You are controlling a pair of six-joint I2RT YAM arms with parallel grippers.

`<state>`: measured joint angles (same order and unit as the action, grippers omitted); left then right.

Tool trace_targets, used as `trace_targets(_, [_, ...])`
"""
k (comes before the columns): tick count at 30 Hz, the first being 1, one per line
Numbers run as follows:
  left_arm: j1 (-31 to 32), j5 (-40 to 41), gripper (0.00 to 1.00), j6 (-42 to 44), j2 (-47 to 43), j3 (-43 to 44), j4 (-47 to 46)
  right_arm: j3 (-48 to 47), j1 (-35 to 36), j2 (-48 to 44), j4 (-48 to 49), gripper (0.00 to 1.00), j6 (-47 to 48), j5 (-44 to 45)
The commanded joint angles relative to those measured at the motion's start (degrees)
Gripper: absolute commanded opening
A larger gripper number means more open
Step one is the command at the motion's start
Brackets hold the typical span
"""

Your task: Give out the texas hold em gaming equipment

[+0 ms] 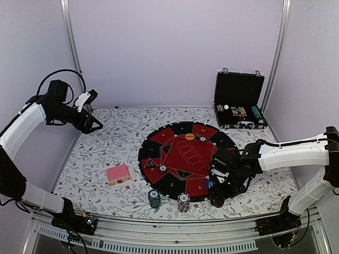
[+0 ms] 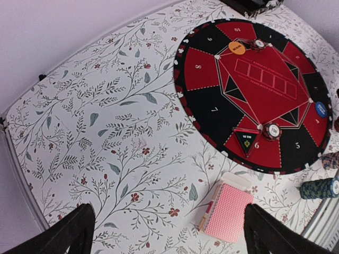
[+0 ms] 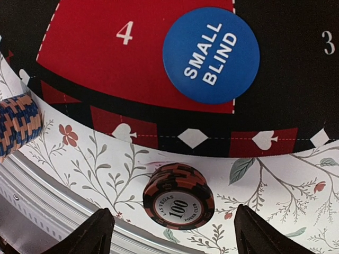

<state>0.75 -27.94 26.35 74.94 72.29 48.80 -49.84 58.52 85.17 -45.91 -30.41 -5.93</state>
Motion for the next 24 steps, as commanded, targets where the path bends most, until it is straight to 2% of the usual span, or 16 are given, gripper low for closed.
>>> trace_targets(1, [0.56, -0.62, 1.0, -0.08, 0.12, 1.54, 0.67, 0.3, 0.94, 1.99, 1.59, 0.79, 0.05, 1.35])
trace_targets(7, [0.56, -0.69, 1.0, -0.25, 0.3, 1.75, 0.6, -0.54, 1.55, 4.66, 2.76, 0.75, 0.49, 2.24])
trace_targets(20, [0.56, -0.01, 1.0, 0.02, 0.56, 2.02, 0.76, -1.4, 2.21, 6.72, 4.35, 0.53, 0.38, 1.96])
trace_targets(24, [0.56, -0.14, 1.0, 0.1, 0.65, 2.06, 0.78, -1.4, 2.31, 6.29, 3.84, 0.51, 0.25, 2.06])
